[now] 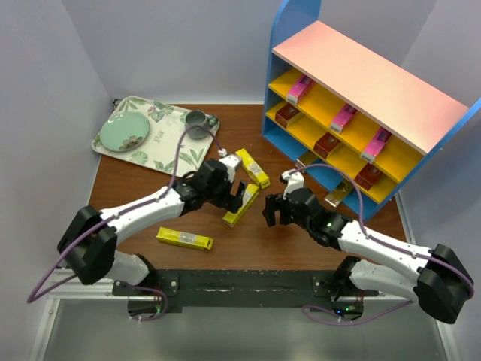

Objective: Place and organize the toothpastes onto the shelf
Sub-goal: Pick up the toothpaste from the center of the board.

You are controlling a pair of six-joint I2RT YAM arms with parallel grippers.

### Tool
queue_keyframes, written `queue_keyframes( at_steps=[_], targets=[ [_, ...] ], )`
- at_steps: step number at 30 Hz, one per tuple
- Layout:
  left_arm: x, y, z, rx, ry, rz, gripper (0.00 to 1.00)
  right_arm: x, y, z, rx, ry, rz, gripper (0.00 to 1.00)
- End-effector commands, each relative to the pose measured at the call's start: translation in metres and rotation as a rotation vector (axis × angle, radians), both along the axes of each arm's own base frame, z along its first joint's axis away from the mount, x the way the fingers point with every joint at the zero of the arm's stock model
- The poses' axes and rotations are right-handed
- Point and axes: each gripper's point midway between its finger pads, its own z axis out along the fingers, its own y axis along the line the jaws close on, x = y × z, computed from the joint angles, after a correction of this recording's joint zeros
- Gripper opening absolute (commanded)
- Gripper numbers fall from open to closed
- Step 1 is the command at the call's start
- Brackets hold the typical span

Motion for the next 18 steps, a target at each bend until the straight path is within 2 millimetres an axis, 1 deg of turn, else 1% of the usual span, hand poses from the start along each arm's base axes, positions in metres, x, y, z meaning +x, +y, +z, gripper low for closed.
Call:
queue_keyframes(
  at_steps=[1,2,3,4,5,6,7,9,10,11,12,13,15,16,18],
  targets=[
    [0.018,-0.033,0.005,0.039,-0.046,0.018,1.00,0.010,0.006,0.024,0.137,-0.085,-0.059,0.86],
    [0.021,-0.036,0.003,0.053,-0.046,0.015,1.00,0.007,0.003,0.023,0.146,-0.090,-0.062,0.87],
    [0.027,-0.043,0.008,0.057,-0.056,0.014,1.00,0.006,0.002,0.022,0.151,-0.092,-0.061,0.87],
    [0.029,-0.046,-0.002,0.083,-0.042,0.003,0.99,0.005,0.001,0.022,0.156,-0.094,-0.064,0.87],
    [0.031,-0.050,-0.003,0.087,-0.041,-0.004,0.97,0.003,-0.001,0.019,0.156,-0.093,-0.065,0.87],
    [0.034,-0.056,-0.002,0.083,-0.045,-0.013,0.96,0.003,-0.002,0.022,0.166,-0.101,-0.068,0.87],
    [0.035,-0.058,-0.010,0.096,-0.034,-0.023,0.93,0.002,-0.003,0.021,0.162,-0.102,-0.068,0.87],
    [0.039,-0.062,-0.015,0.097,-0.034,-0.027,0.90,0.002,-0.007,0.022,0.161,-0.111,-0.074,0.87],
    [0.039,-0.063,-0.024,0.111,-0.023,-0.026,0.88,0.002,-0.008,0.022,0.159,-0.113,-0.076,0.87],
    [0.040,-0.063,-0.028,0.117,-0.018,-0.027,0.86,0.001,-0.008,0.021,0.158,-0.113,-0.075,0.87],
    [0.042,-0.065,-0.029,0.120,-0.018,-0.027,0.85,0.001,-0.008,0.020,0.160,-0.114,-0.074,0.87],
    [0.042,-0.066,-0.038,0.132,-0.005,-0.027,0.84,0.001,-0.008,0.020,0.161,-0.115,-0.074,0.87],
    [0.046,-0.071,-0.042,0.127,-0.006,-0.027,0.82,0.000,-0.006,0.018,0.163,-0.110,-0.065,0.87],
    [0.046,-0.071,-0.051,0.140,0.009,-0.028,0.78,0.000,-0.005,0.018,0.163,-0.107,-0.061,0.87],
    [0.048,-0.075,-0.054,0.137,0.014,-0.033,0.76,-0.001,-0.003,0.018,0.170,-0.105,-0.053,0.87]
  ],
)
